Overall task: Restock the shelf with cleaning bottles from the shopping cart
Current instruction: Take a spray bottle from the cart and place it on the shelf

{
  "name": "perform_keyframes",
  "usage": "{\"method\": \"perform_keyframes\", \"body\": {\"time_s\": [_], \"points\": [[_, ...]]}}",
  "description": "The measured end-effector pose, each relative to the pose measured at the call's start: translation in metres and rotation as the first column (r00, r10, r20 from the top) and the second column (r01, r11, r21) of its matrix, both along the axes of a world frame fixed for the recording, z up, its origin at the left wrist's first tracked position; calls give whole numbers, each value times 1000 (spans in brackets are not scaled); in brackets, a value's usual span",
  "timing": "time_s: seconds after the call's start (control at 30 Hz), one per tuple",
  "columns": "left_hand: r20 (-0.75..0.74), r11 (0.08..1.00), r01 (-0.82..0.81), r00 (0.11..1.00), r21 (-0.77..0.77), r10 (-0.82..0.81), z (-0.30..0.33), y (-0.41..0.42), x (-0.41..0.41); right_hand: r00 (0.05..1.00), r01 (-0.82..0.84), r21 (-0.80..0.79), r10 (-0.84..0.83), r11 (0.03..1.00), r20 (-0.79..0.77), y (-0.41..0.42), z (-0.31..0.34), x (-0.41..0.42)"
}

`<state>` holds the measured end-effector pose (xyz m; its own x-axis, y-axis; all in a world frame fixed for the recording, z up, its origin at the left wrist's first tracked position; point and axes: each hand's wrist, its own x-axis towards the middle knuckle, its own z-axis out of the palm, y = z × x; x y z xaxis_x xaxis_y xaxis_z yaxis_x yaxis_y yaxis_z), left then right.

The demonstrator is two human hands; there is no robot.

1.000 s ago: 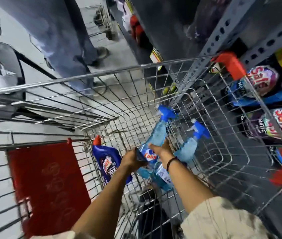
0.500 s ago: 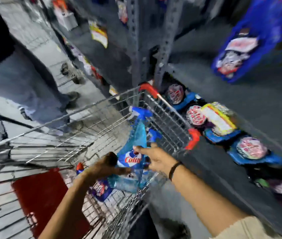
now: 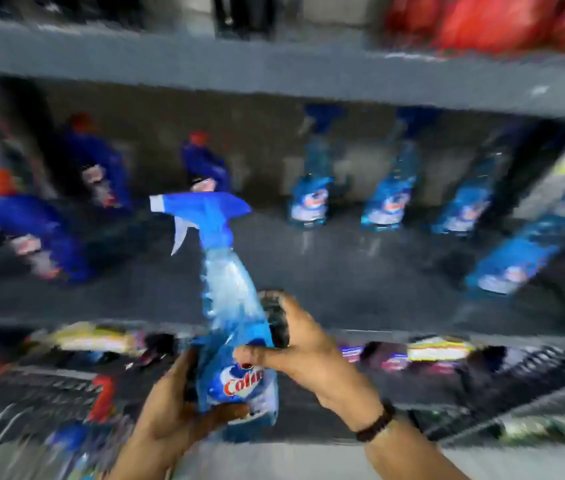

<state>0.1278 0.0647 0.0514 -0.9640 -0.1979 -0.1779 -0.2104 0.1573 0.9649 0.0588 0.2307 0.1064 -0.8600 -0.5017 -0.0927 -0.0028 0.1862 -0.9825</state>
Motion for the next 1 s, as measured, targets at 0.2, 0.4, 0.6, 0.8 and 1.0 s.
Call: {"method": "perform_keyframes", "body": {"time_s": [0.2,0.4,0.6,0.8,1.0], "points": [[-155,945,188,960,-268,-235,23,136,-126,935,281,-38,-283,959,-214,142,28,-70],[-195,897,218,931,-384,-309,38,226,-198,911,340,-59,-344,939,-227,218,22,-137],[-122,864,222,944,-451,-306,16,248,-229,908,371,-68,-377,926,-184,236,-9,-162],[-118,864,225,944,-451,-307,9,249,-236,913,368,-108,-381,923,-144,236,-19,-166],[-260,934,169,931,-315,-256,-7,214,-221,578,750,-319,-808,580,-110,221,-29,-131]]}}
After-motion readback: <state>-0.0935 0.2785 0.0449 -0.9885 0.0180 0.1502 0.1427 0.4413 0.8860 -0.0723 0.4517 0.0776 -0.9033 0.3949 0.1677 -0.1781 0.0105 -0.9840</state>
